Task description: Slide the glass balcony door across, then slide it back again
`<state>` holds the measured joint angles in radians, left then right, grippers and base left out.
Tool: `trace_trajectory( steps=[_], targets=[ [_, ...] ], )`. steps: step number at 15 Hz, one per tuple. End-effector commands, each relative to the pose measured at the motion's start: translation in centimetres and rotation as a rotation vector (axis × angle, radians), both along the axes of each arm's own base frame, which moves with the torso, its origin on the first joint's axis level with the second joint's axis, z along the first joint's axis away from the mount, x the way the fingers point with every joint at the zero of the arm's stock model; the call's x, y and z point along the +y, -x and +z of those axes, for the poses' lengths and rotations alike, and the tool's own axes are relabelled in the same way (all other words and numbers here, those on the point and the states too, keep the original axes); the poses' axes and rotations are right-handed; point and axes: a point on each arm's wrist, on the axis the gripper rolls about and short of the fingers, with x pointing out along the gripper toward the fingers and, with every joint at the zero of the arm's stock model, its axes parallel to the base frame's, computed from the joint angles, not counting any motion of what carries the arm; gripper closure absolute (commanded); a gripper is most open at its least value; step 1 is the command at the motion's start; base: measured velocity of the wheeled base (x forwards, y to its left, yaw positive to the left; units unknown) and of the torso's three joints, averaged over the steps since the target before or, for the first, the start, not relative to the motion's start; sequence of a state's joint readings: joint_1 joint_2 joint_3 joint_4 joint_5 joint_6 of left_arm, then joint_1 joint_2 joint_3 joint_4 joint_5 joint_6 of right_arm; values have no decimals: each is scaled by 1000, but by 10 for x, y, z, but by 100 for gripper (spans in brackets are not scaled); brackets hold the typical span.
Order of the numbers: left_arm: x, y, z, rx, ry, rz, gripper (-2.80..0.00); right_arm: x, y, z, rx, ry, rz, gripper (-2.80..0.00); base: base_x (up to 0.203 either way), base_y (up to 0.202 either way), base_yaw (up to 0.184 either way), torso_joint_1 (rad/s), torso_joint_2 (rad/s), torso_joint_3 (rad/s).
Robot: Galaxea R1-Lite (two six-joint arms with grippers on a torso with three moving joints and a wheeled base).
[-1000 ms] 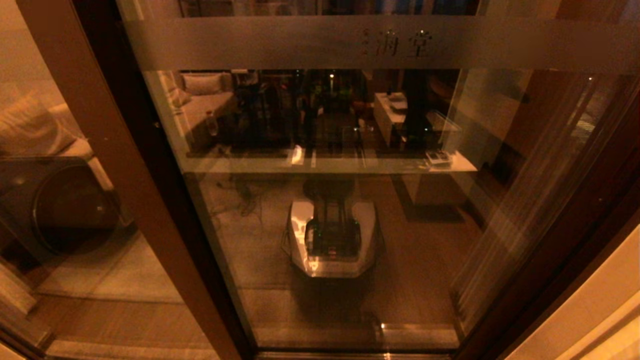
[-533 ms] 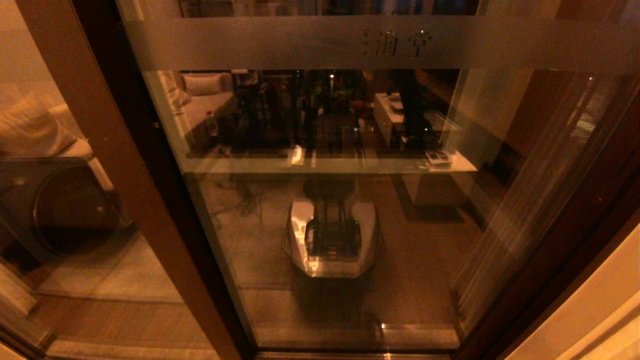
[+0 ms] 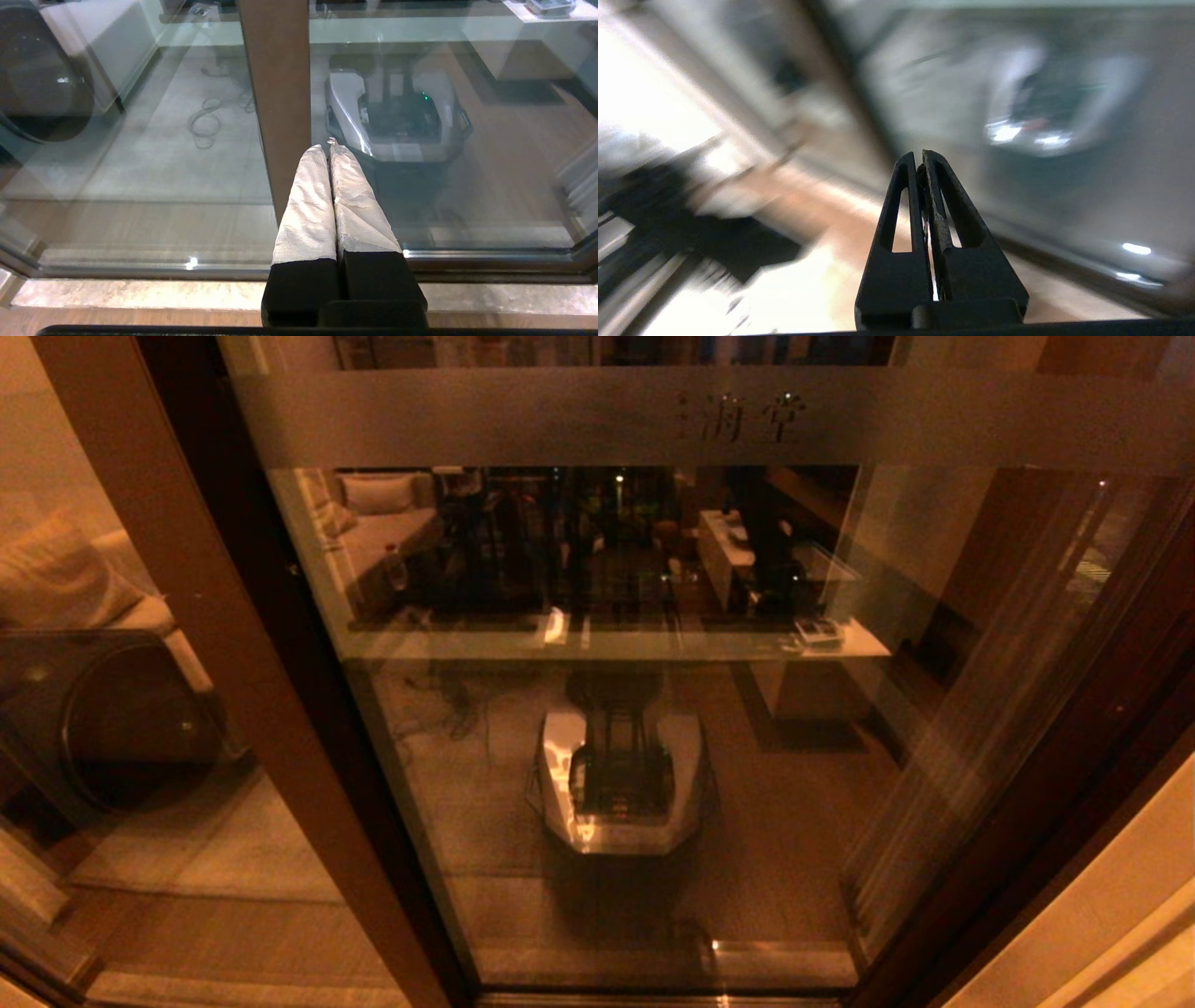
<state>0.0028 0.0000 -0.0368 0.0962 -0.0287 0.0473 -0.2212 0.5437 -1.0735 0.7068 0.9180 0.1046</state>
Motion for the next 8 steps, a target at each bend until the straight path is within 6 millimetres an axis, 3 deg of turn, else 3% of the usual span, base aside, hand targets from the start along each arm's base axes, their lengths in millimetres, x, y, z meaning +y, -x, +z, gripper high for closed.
trace_trajectory(
  steps=[1, 4, 5, 8],
  targets=[
    [0, 0, 0, 2, 0, 0, 0, 2, 48, -7, -36, 4, 58, 0, 0, 0, 0, 0, 0, 0],
    [0, 0, 0, 2, 0, 0, 0, 4, 87, -42, -28, 25, -25, 0, 0, 0, 0, 0, 0, 0],
    [0, 0, 0, 2, 0, 0, 0, 2, 95, -47, 40, 36, -63, 0, 0, 0, 0, 0, 0, 0],
    [0, 0, 0, 2, 0, 0, 0, -11, 107, -44, -3, 71, -12, 0, 0, 0, 0, 0, 0, 0]
  ],
)
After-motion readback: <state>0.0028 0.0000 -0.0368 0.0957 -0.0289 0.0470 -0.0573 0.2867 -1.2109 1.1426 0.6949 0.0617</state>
